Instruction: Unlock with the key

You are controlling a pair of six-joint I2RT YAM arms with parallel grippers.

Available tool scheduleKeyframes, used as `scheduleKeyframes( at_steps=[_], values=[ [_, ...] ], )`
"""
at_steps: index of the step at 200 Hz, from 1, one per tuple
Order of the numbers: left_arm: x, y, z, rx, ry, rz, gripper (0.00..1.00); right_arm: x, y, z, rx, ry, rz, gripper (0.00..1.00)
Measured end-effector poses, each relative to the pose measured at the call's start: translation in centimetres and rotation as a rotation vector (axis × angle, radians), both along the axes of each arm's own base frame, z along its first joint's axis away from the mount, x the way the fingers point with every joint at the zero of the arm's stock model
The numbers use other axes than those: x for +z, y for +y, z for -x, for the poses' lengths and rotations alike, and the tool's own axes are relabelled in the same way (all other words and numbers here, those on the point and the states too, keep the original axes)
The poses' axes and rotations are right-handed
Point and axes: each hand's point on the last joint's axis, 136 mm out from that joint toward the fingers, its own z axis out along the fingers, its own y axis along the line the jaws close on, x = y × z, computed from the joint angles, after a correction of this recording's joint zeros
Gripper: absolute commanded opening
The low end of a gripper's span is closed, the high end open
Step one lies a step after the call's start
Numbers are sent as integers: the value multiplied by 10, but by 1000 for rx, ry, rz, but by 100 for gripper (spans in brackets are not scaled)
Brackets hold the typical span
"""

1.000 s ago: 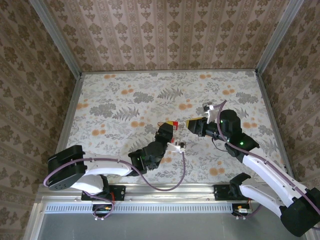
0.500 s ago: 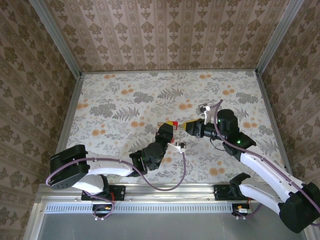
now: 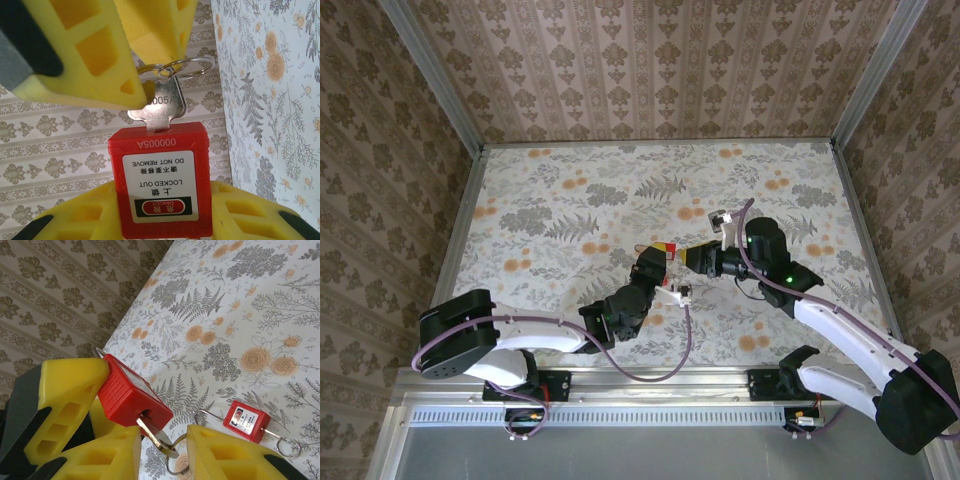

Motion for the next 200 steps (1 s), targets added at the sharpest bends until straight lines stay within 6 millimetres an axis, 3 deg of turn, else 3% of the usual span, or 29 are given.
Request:
scheduleKeyframes(
  at_steps=[133, 200],
  values=[
    [-2, -2, 5, -13, 7, -9, 25, -4, -2, -6, -29, 1, 14, 31],
    [-2, -1, 5, -8, 3, -20, 25, -8, -3, -10, -44, 11, 23, 39]
  ],
)
